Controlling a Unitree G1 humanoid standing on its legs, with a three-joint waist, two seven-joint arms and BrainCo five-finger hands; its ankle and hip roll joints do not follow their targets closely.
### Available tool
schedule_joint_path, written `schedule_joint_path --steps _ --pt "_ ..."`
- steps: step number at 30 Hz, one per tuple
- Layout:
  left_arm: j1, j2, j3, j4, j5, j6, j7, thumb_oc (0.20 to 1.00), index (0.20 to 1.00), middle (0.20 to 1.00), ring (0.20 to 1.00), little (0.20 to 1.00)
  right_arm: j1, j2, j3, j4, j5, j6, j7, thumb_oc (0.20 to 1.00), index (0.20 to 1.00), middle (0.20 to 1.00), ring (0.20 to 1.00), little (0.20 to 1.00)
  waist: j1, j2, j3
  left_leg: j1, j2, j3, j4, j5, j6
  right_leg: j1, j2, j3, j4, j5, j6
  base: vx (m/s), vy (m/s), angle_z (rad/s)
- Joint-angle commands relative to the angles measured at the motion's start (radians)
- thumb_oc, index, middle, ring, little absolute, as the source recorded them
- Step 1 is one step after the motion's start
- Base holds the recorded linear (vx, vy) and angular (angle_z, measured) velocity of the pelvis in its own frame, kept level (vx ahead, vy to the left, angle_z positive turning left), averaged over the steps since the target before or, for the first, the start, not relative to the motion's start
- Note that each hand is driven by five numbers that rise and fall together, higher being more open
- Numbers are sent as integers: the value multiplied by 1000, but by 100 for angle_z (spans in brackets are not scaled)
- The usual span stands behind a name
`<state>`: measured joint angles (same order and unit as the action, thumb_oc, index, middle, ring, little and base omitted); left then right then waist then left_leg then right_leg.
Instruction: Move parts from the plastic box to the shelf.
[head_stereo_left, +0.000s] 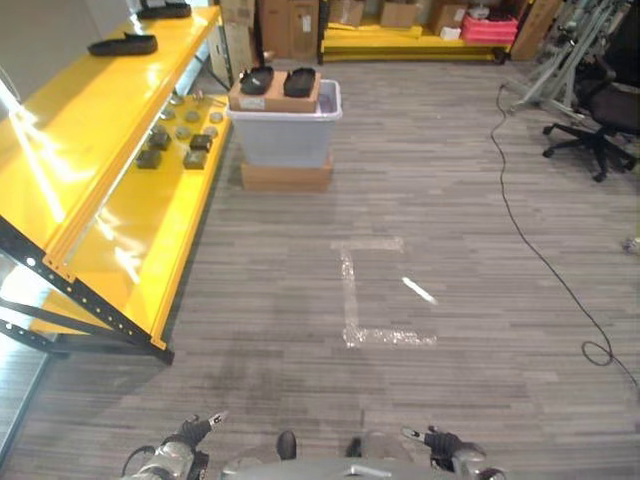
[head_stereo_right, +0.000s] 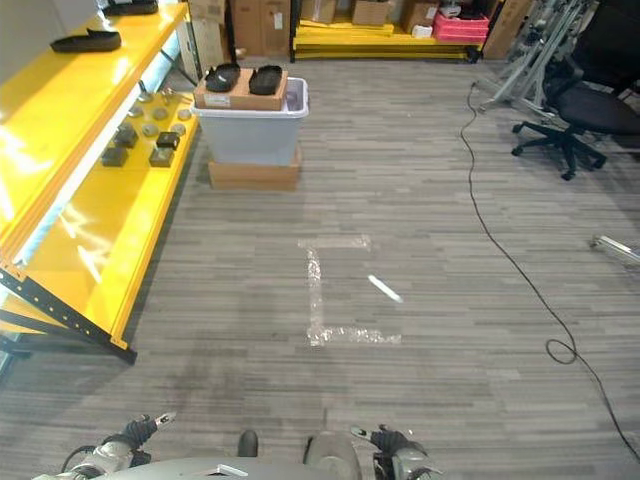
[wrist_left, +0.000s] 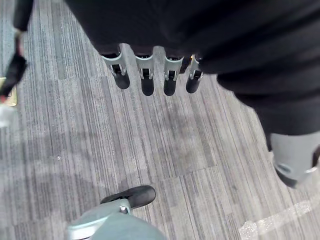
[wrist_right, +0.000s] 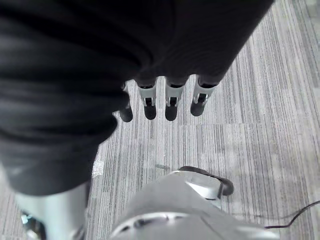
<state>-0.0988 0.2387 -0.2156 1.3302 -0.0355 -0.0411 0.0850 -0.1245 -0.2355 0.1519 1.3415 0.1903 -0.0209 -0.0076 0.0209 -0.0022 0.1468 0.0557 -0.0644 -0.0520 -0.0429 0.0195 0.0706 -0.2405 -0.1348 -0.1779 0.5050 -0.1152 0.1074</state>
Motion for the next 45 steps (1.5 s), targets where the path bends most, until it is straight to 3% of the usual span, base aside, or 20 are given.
schedule_joint_path --steps 1,4,7,12,14,15,17,19,21,22,23,25,27,30,34,37,39,41,43,45 --pt "-16 23 33 36 14 -11 15 1000 1000 1000 1000 1000 -9 -2 11 11 9 -13 -22 1000 1000 1000 1000 1000 -2 -15 11 45 28 -43 30 -125 -32 77 -30 1 -234 154 54 205 -44 -1" --pt "-26 19 27 42 16 -10 15 1000 1000 1000 1000 1000 4 0 15 32 0 -9 -29 1000 1000 1000 1000 1000 -27 -26 9 74 32 -52 7 -143 -44 43 -6 -7 -399 199 57 223 -78 6" --pt "-28 10 20 39 16 -13 15 1000 1000 1000 1000 1000 22 -3 14 48 -3 -6 -31 1000 1000 1000 1000 1000 -47 -24 1 107 52 -69 5 -166 -59 27 26 42 -434 217 55 268 -122 8" --pt "-13 -11 18 35 14 -16 14 1000 1000 1000 1000 1000 51 -6 0 63 6 -11 -35 1000 1000 1000 1000 1000 -60 -17 -43 128 97 -79 49 -192 -92 85 57 37 -471 197 28 242 -148 29" --pt "-8 -19 25 28 -11 -16 14 1000 1000 1000 1000 1000 54 -11 -4 55 22 -19 -38 1000 1000 1000 1000 1000 -62 -7 -52 116 122 -86 124 -145 -123 113 73 22 -490 189 14 324 -212 -8" --pt "-8 -26 23 22 -16 -19 16 1000 1000 1000 1000 1000 51 -23 -6 41 30 -24 -41 1000 1000 1000 1000 1000 -64 -2 -48 88 128 -93 201 -86 -142 151 82 19 -517 181 -3 354 -217 -3" --pt "-7 -29 22 14 -18 -23 17 1000 1000 1000 1000 1000 47 -27 -1 25 36 -29 -39 1000 1000 1000 1000 1000 -65 -3 -44 68 125 -105 273 -51 -150 169 90 23 -528 176 -16 221 -140 -5" --pt "-22 -27 29 -20 -56 -32 28 1000 1000 1000 1000 1000 34 -52 13 8 25 -34 -43 1000 1000 1000 1000 1000 -46 -25 -10 -33 102 -126 440 14 -164 210 76 20 -541 158 -37 190 -128 -14" --pt "-28 -28 32 -22 -70 -33 32 1000 1000 1000 1000 1000 26 -59 22 7 11 -33 -48 1000 1000 1000 1000 1000 -39 -32 0 -61 102 -122 444 17 -161 218 69 18 -544 149 -40 190 -75 6" --pt "-30 -28 -6 -36 -32 -32 25 1000 1000 1000 1000 1000 -1 -89 70 16 -75 -23 -58 1000 1000 1000 1000 1000 -4 -52 15 -140 89 -97 320 -46 -147 254 46 3 -563 129 -24 316 -64 17" --pt "-28 -25 -14 -32 -14 -33 29 1000 1000 1000 1000 1000 -8 -96 73 4 -81 -27 -62 1000 1000 1000 1000 1000 3 -49 17 -148 83 -81 242 -66 -145 265 47 2 -571 125 -16 398 -39 26" --pt "-24 -24 -16 -30 -6 -34 32 1000 1000 1000 1000 1000 -11 -103 71 -9 -77 -32 -63 1000 1000 1000 1000 1000 10 -42 15 -162 74 -77 163 -53 -144 273 51 2 -577 121 -10 215 58 30" --pt "-9 -19 -5 -7 -2 -35 35 1000 1000 1000 1000 1000 -29 -103 69 -32 -62 -45 -72 1000 1000 1000 1000 1000 41 -22 8 -213 25 -117 10 36 -128 295 77 27 -592 104 -2 314 118 -12" --pt "21 -8 20 39 11 -26 25 1000 1000 1000 1000 1000 -52 -80 81 -32 -86 -42 -63 1000 1000 1000 1000 1000 59 -26 -16 -197 15 -117 35 25 -115 324 73 52 -575 70 6 318 183 -75" --pt "32 11 30 76 42 -14 15 1000 1000 1000 1000 1000 -51 -23 75 -44 -68 -44 -59 1000 1000 1000 1000 1000 49 -38 -28 -153 4 -96 66 -15 -70 282 52 90 -361 64 36 218 233 -16" --pt "19 29 46 63 19 -7 34 1000 1000 1000 1000 1000 -49 9 73 -56 -62 -43 -63 1000 1000 1000 1000 1000 24 -20 -2 -113 0 -90 76 -37 -37 168 34 117 -114 172 68 189 285 -9" --pt "-4 39 46 48 5 -4 37 1000 1000 1000 1000 1000 -51 18 88 -60 -76 -40 -64 1000 1000 1000 1000 1000 11 1 22 -92 14 -100 90 -49 -26 110 41 107 20 189 61 154 185 3" --pt "-26 49 32 32 8 -6 40 1000 1000 1000 1000 1000 -45 21 89 -59 -83 -35 -63 1000 1000 1000 1000 1000 3 2 25 -61 21 -108 90 -68 -23 76 21 74 -3 188 52 353 89 32" --pt "-64 54 11 -11 -12 -22 48 1000 1000 1000 1000 1000 -29 5 81 -40 -79 -27 -65 1000 1000 1000 1000 1000 -19 -13 24 12 29 -141 65 -118 -47 64 13 33 -305 168 40 646 -48 8" --pt "-75 52 2 -15 -14 -26 49 1000 1000 1000 1000 1000 -27 1 79 -33 -76 -26 -69 1000 1000 1000 1000 1000 -30 -18 19 26 30 -153 53 -125 -53 47 22 52 -371 182 46 457 -125 46"
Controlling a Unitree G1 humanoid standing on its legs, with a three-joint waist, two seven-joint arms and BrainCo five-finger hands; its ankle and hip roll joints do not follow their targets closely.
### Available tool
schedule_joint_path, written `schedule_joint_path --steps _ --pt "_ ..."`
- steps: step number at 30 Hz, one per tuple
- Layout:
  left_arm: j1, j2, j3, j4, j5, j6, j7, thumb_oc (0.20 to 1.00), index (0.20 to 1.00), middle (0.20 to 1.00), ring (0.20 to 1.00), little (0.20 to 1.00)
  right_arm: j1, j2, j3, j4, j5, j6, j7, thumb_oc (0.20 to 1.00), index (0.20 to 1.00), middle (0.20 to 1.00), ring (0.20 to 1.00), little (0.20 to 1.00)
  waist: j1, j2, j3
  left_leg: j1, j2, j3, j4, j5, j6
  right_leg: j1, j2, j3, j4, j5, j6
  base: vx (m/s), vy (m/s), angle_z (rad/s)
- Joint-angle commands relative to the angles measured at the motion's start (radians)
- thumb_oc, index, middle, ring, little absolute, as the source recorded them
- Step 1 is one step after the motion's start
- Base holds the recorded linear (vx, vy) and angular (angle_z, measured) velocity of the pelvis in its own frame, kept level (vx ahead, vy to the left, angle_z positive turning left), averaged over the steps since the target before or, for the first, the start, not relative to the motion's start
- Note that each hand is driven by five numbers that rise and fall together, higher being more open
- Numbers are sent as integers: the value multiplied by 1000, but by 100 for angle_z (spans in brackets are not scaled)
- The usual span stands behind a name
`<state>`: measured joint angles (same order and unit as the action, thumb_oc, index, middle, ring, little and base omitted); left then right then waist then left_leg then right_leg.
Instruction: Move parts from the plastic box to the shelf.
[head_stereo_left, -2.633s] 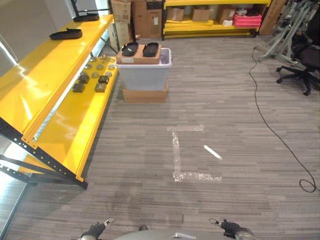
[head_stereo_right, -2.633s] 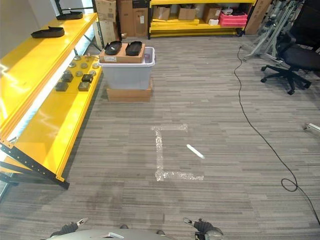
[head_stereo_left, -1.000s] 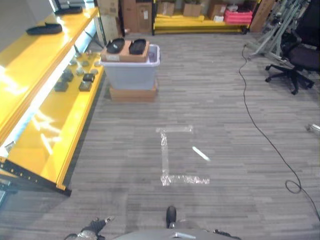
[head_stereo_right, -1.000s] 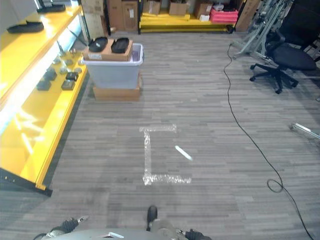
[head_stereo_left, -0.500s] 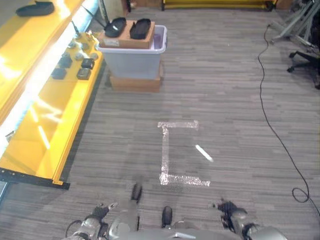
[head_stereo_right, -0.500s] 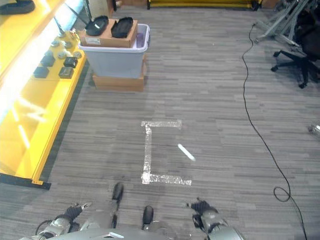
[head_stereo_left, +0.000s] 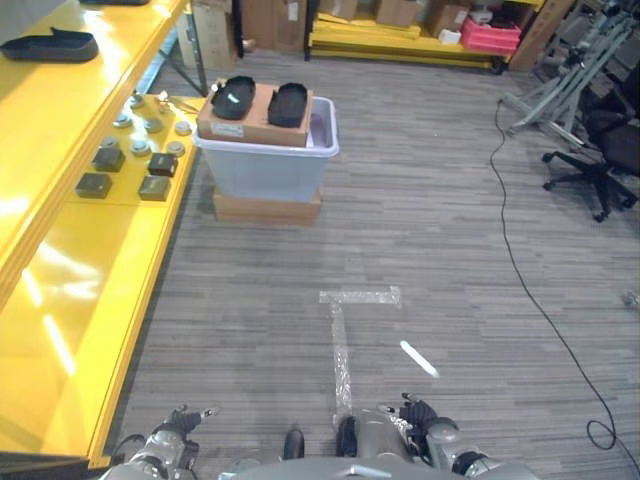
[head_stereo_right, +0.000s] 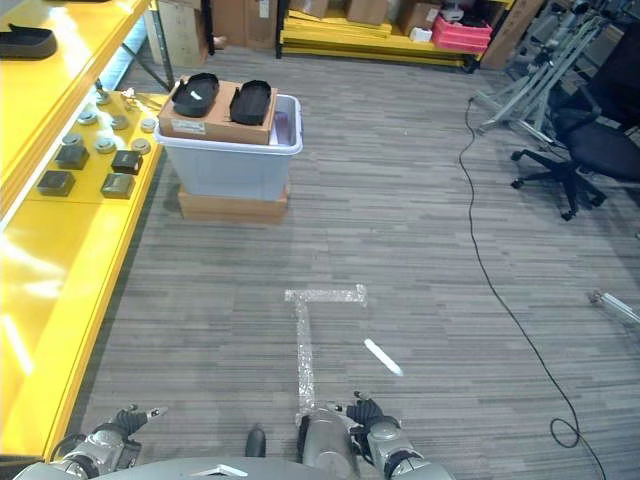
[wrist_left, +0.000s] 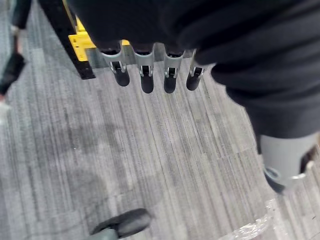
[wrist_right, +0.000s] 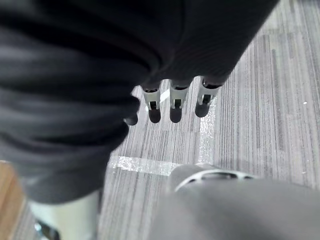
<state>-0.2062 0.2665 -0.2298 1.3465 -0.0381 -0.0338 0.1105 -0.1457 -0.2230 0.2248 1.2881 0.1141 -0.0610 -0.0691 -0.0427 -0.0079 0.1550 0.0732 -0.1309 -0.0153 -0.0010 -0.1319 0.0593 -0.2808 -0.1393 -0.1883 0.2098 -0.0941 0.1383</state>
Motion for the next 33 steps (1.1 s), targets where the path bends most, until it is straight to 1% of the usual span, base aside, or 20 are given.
schedule_joint_path --steps 1,3,4,5,6,7,8,10,12,14,15,21,23,25,27,29,30,31,32,33 --pt "28 12 1 -30 -5 -37 10 1000 1000 1000 1000 1000 8 -19 -7 40 8 19 -6 1000 1000 1000 1000 1000 10 -9 0 67 131 -216 -4 -3 -63 68 43 96 -140 190 23 520 -180 56" --pt "51 1 6 0 0 -29 -25 1000 1000 1000 1000 1000 34 -27 -35 85 36 25 22 1000 1000 1000 1000 1000 -7 -8 -39 105 171 -219 18 -21 -85 90 68 94 -120 160 -1 689 -277 61" --pt "59 2 15 16 3 -25 -32 1000 1000 1000 1000 1000 44 -27 -41 94 52 23 43 1000 1000 1000 1000 1000 -11 -2 -58 112 193 -221 46 2 -99 104 88 93 -116 143 -19 713 -336 79" --pt "79 3 28 26 1 -20 -46 1000 1000 1000 1000 1000 61 -44 -51 111 58 25 59 1000 1000 1000 1000 1000 -4 2 -63 71 202 -228 214 94 -123 158 104 86 -141 129 -43 417 -198 4" --pt "79 3 28 26 1 -20 -46 1000 1000 1000 1000 1000 61 -44 -51 111 58 25 59 1000 1000 1000 1000 1000 -5 2 -64 67 201 -230 219 92 -123 159 104 85 -142 129 -42 674 -422 -1" --pt "55 16 2 -2 11 -17 -55 1000 1000 1000 1000 1000 -15 -129 -39 94 50 29 53 1000 1000 1000 1000 1000 39 -45 -7 -195 139 -182 513 148 -96 272 78 113 -190 97 -83 416 -283 -1" --pt "55 16 2 -2 11 -17 -55 1000 1000 1000 1000 1000 -15 -129 -39 94 50 29 53 1000 1000 1000 1000 1000 44 -42 -3 -191 143 -179 517 143 -96 275 82 116 -189 96 -83 558 -310 -36" --pt "32 28 -6 -19 7 -22 -51 1000 1000 1000 1000 1000 -50 -169 -52 73 76 22 50 1000 1000 1000 1000 1000 62 -29 -9 -247 136 -95 299 106 -106 332 85 108 -227 69 -72 420 -3 -89" --pt "25 32 -8 -36 0 -28 -45 1000 1000 1000 1000 1000 -75 -189 -52 45 88 9 40 1000 1000 1000 1000 1000 83 1 -22 -272 94 -101 101 176 -103 371 120 125 -248 56 -65 457 58 -1" --pt "24 37 -9 -43 -14 -34 -42 1000 1000 1000 1000 1000 -108 -200 -40 33 85 -3 33 1000 1000 1000 1000 1000 117 13 -31 -284 54 -150 -5 227 -100 425 142 158 -258 26 -61 419 63 -44" --pt "19 38 -12 -38 -16 -35 -43 1000 1000 1000 1000 1000 -123 -198 -34 35 78 -5 34 1000 1000 1000 1000 1000 123 16 -37 -279 55 -155 16 241 -105 434 145 164 -253 14 -60 354 84 -110" --pt "28 37 6 -35 -18 -37 -43 1000 1000 1000 1000 1000 -131 -130 -35 22 88 -9 34 1000 1000 1000 1000 1000 133 -17 -79 -226 52 -151 80 174 -66 428 114 180 -130 -24 -29 310 133 -63" --pt "37 34 28 -33 -39 -32 -36 1000 1000 1000 1000 1000 -117 -96 -38 7 94 -10 37 1000 1000 1000 1000 1000 125 -12 -59 -182 54 -146 92 141 -33 325 100 184 110 73 30 243 194 -32" --pt "39 30 25 -26 -36 -29 -38 1000 1000 1000 1000 1000 -107 -83 -38 -3 90 -8 34 1000 1000 1000 1000 1000 106 11 -38 -148 71 -167 73 138 -27 242 94 180 211 97 37 167 115 13" --pt "44 32 21 -9 -26 -27 -36 1000 1000 1000 1000 1000 -94 -77 -36 -1 74 -3 40 1000 1000 1000 1000 1000 97 27 -38 -122 92 -177 41 132 -37 239 24 124 81 69 18 211 -11 51" --pt "41 33 23 8 -30 -30 -32 1000 1000 1000 1000 1000 -82 -76 -38 1 69 1 41 1000 1000 1000 1000 1000 87 30 -34 -97 107 -196 14 122 -51 233 -10 129 -56 85 5 168 -93 56" --pt "41 33 23 8 -30 -30 -32 1000 1000 1000 1000 1000 -82 -76 -38 1 69 1 41 1000 1000 1000 1000 1000 87 30 -34 -96 107 -196 13 122 -51 234 -10 129 -57 85 5 167 -182 44" --pt "29 38 15 10 -27 -32 -21 1000 1000 1000 1000 1000 -67 -85 -48 16 69 3 27 1000 1000 1000 1000 1000 72 14 -30 -97 105 -225 14 114 -66 246 5 221 -119 81 20 105 -142 35" --pt "29 39 15 10 -28 -32 -21 1000 1000 1000 1000 1000 -67 -85 -48 17 69 3 27 1000 1000 1000 1000 1000 72 14 -30 -96 105 -224 13 114 -66 246 5 221 -119 80 20 195 -348 112" --pt "47 28 15 25 -11 -30 -26 1000 1000 1000 1000 1000 -53 -90 -58 27 70 4 21 1000 1000 1000 1000 1000 84 12 -43 -97 121 -235 -19 128 -85 285 -1 153 -207 87 11 113 -285 120"
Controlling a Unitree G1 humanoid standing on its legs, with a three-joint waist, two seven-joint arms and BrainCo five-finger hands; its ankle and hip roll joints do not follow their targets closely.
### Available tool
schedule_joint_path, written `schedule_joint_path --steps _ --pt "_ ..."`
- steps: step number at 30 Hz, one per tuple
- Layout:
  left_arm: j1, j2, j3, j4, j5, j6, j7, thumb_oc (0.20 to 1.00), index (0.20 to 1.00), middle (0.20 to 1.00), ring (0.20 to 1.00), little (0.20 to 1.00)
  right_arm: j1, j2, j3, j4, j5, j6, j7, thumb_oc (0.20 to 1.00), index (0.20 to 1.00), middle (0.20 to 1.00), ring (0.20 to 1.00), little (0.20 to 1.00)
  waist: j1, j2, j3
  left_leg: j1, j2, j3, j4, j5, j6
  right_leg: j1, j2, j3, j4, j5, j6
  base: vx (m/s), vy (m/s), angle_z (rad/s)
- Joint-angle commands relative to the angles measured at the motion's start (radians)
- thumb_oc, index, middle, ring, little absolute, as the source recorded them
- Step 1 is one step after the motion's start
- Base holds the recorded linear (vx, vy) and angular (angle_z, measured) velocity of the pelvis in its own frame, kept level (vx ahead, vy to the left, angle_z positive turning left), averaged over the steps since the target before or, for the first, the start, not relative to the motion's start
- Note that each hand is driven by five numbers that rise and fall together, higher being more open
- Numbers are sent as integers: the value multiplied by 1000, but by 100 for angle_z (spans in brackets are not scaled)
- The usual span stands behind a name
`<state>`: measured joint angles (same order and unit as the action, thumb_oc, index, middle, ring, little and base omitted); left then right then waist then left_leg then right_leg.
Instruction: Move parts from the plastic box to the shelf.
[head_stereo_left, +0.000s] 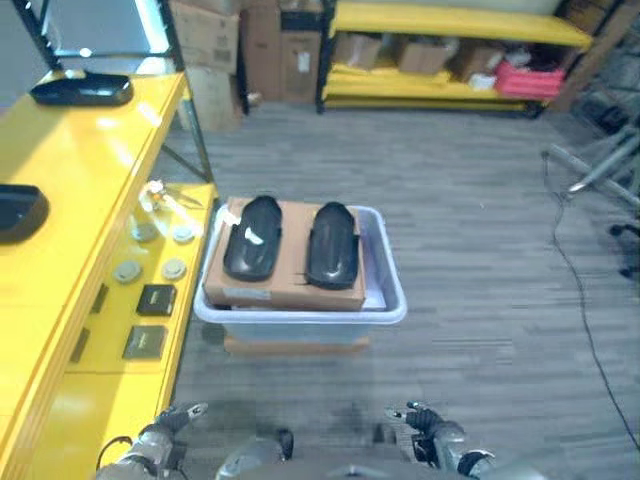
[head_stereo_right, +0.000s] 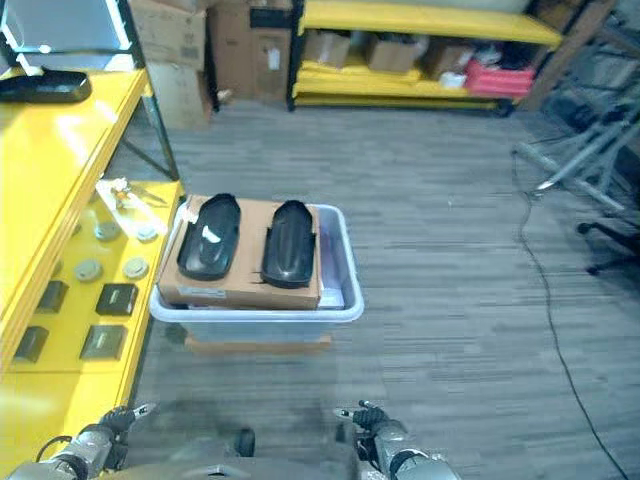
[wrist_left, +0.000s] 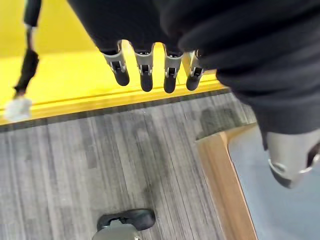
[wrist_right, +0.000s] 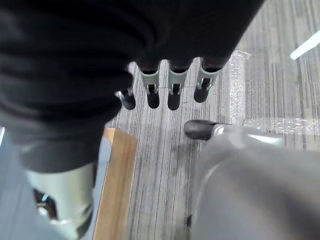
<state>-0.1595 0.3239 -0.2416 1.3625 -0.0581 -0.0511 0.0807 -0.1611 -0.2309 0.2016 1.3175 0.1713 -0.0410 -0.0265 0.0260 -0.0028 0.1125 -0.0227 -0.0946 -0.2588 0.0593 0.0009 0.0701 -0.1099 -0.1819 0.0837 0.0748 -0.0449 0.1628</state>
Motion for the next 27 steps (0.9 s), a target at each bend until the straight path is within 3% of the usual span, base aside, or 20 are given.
schedule_joint_path --steps 1,8,10,13,18,27 --pt "11 -35 31 13 7 -13 5 1000 1000 1000 1000 1000 -35 -88 -37 -11 17 -19 -22 1000 1000 1000 1000 1000 14 8 -4 -3 90 6 -87 1 -104 126 50 -121 -98 38 -18 125 -327 94" --pt "54 -93 16 -19 17 -27 30 1000 1000 1000 1000 1000 -45 -152 -95 -240 48 -85 -103 1000 1000 1000 1000 1000 -10 29 12 -19 121 25 -112 28 -141 164 68 -161 -157 35 -27 11 -110 4" --pt "70 -110 8 -37 5 -37 43 1000 1000 1000 1000 1000 -43 -182 -120 -370 29 -111 -153 1000 1000 1000 1000 1000 -16 39 8 -13 128 28 -130 33 -139 163 71 -159 -162 34 -26 20 -41 13" --pt "78 -116 -8 -37 10 -39 51 1000 1000 1000 1000 1000 -68 -203 -144 -413 41 -125 -177 1000 1000 1000 1000 1000 -14 45 1 -8 130 35 -141 36 -137 167 71 -161 -162 29 -25 26 -7 -6" --pt "74 -108 -21 -40 21 -41 59 1000 1000 1000 1000 1000 -144 -239 -116 -448 -12 -123 -214 1000 1000 1000 1000 1000 -4 47 4 -16 129 35 -147 36 -136 157 70 -162 -162 30 -22 -4 4 -2" --pt "-4 -116 -110 -68 -8 -49 109 1000 1000 1000 1000 1000 -498 -233 44 -352 -81 -94 -325 1000 1000 1000 1000 1000 37 54 88 -139 119 40 -147 77 -146 34 65 -170 -162 75 -14 -118 27 2"
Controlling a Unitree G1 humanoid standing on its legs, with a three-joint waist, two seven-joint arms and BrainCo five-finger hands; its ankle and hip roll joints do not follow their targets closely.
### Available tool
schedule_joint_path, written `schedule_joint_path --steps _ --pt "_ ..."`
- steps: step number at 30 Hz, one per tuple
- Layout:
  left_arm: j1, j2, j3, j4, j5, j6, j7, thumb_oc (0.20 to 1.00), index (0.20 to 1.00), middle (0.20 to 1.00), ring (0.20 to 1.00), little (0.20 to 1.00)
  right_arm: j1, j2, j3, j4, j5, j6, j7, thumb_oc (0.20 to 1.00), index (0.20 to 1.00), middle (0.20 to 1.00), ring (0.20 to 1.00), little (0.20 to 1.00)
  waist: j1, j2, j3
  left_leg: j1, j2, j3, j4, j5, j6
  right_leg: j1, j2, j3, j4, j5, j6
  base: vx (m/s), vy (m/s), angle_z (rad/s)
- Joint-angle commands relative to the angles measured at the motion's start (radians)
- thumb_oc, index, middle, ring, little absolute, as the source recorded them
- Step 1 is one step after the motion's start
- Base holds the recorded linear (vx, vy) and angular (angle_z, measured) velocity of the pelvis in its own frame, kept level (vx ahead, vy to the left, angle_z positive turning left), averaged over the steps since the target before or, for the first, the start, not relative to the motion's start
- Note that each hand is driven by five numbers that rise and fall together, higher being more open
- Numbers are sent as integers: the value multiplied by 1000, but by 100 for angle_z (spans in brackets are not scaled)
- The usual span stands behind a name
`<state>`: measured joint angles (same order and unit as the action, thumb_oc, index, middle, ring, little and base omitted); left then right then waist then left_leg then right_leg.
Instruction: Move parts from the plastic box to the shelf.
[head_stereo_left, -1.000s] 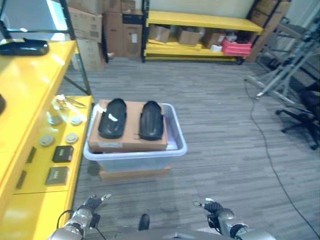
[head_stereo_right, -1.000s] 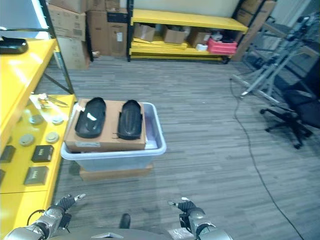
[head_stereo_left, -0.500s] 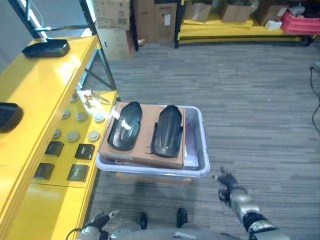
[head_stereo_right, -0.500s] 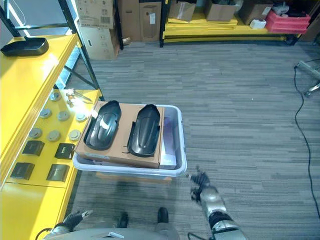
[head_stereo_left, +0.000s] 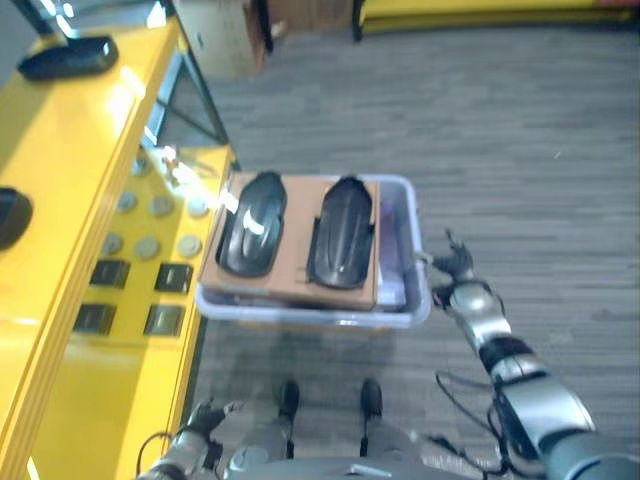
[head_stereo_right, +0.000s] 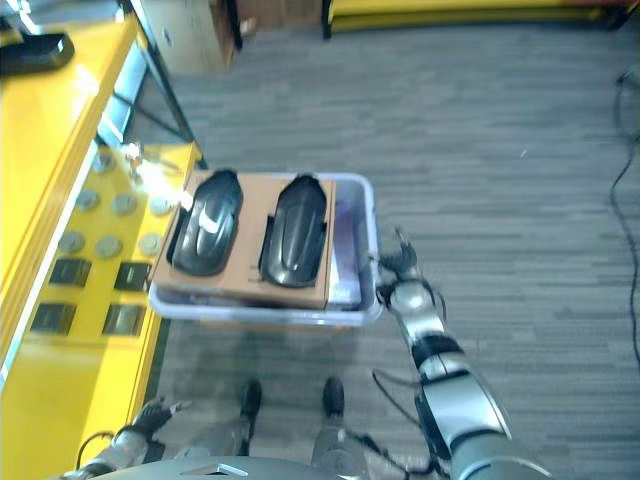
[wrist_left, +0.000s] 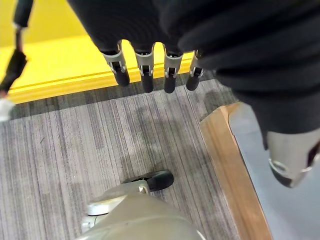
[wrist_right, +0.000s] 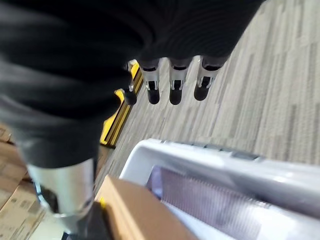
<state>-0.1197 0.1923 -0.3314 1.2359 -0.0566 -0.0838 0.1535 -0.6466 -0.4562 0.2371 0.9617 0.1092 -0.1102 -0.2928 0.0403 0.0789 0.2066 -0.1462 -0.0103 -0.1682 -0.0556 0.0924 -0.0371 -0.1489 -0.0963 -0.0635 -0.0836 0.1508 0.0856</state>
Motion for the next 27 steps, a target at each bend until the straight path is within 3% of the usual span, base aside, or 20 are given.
schedule_joint_path --steps 1,5,9,13,19,21,23,27 --pt "-51 10 -27 57 -13 -16 43 1000 1000 1000 1000 1000 -31 -1 13 11 -14 -26 -66 1000 1000 1000 1000 1000 27 -28 -2 -24 34 -52 -32 -11 -40 64 -20 -21 -4 -118 63 -40 43 9" --pt "-66 -11 -45 61 -15 -7 55 1000 1000 1000 1000 1000 -71 33 34 -34 -14 -30 -97 1000 1000 1000 1000 1000 37 -33 10 -46 26 -59 -32 -4 -37 48 -21 -22 -4 -116 65 -4 26 4" --pt "-57 -14 -39 62 15 -9 70 1000 1000 1000 1000 1000 1 51 24 -208 -90 -38 -139 1000 1000 1000 1000 1000 38 -39 8 -44 22 -64 -32 -9 -32 59 -27 -30 -4 -121 66 36 16 9" --pt "-40 -3 -31 62 34 -6 75 1000 1000 1000 1000 1000 49 67 24 -206 -132 -24 -135 1000 1000 1000 1000 1000 40 -43 0 -34 20 -66 -32 -15 -29 70 -30 -36 -4 -125 67 40 20 8" --pt "-52 7 -33 53 20 -4 78 1000 1000 1000 1000 1000 -20 83 79 -26 -191 35 -129 1000 1000 1000 1000 1000 52 -43 16 -52 19 -68 -32 -9 -30 51 -33 -37 -4 -115 68 -39 14 0" --pt "-67 1 -66 36 -4 -7 88 1000 1000 1000 1000 1000 -118 111 121 159 -200 71 -142 1000 1000 1000 1000 1000 63 -32 37 -78 11 -71 -32 3 -33 26 -36 -42 -4 -101 68 -84 37 0" --pt "-82 -23 -121 22 -36 -5 67 1000 1000 1000 1000 1000 -234 113 168 385 -186 104 -91 1000 1000 1000 1000 1000 92 -20 49 -109 4 -89 -32 17 -37 8 -43 -58 -4 -93 69 -34 23 8" --pt "-89 -26 -147 18 -25 -4 58 1000 1000 1000 1000 1000 -278 95 179 426 -176 108 -77 1000 1000 1000 1000 1000 105 -9 55 -127 -5 -105 -32 24 -38 -1 -47 -69 -4 -92 72 9 14 26"
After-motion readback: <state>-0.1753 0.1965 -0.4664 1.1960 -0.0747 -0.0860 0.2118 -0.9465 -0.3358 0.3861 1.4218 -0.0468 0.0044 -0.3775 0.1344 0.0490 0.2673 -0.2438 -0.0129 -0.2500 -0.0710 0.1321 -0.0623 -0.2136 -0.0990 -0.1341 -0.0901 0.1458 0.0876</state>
